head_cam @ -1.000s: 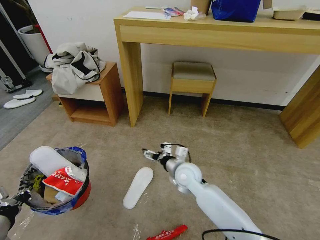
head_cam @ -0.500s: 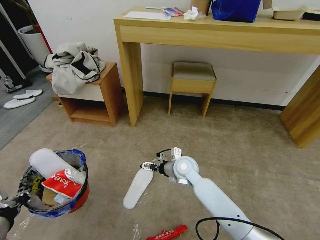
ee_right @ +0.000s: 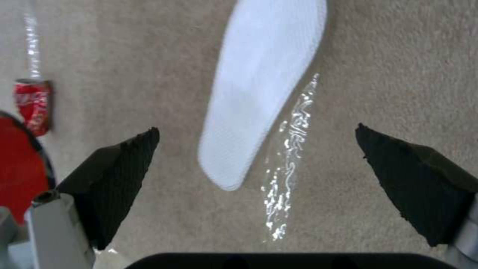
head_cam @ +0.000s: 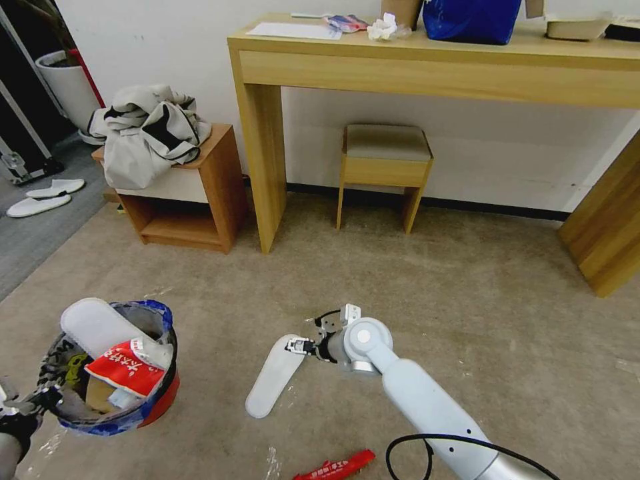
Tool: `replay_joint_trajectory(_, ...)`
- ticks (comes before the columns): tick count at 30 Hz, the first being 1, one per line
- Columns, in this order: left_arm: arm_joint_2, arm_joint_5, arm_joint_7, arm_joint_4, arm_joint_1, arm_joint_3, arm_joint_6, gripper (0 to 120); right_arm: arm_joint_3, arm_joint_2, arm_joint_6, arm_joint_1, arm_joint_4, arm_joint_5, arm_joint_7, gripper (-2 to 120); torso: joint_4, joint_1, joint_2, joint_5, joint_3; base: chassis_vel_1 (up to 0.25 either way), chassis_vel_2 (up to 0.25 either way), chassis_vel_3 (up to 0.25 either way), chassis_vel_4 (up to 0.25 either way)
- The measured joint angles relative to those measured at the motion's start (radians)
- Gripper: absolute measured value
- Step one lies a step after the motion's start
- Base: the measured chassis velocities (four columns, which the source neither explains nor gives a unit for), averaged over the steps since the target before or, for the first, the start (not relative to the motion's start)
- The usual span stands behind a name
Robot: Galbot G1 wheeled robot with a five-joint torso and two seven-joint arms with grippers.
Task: Pick up the trash bin and place the garbage on the floor into it.
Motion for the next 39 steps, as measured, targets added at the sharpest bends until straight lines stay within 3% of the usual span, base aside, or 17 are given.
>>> replay_joint_trajectory(18, 0.004, 0.008, 0.002, 0.006, -0.005, 0.014, -0.001, 0, 0.026, 0.001, 0.008, -0.04, -0.04, -0.115, -0.11, 100, 0.0, 0.0, 0.0, 0.0001, 0.0, 0.0, 0.0, 0.0, 0.0)
replay_joint_trajectory(39, 0.004, 0.013, 0.002, 0.011, -0.011, 0.014, -0.001, 0, 0.038, 0.052, 0.051, 0.017, -0.112, -0.123, -0.186, 100, 0.0, 0.0, 0.0, 0.0001, 0.0, 0.0, 0.0, 0.0, 0.0)
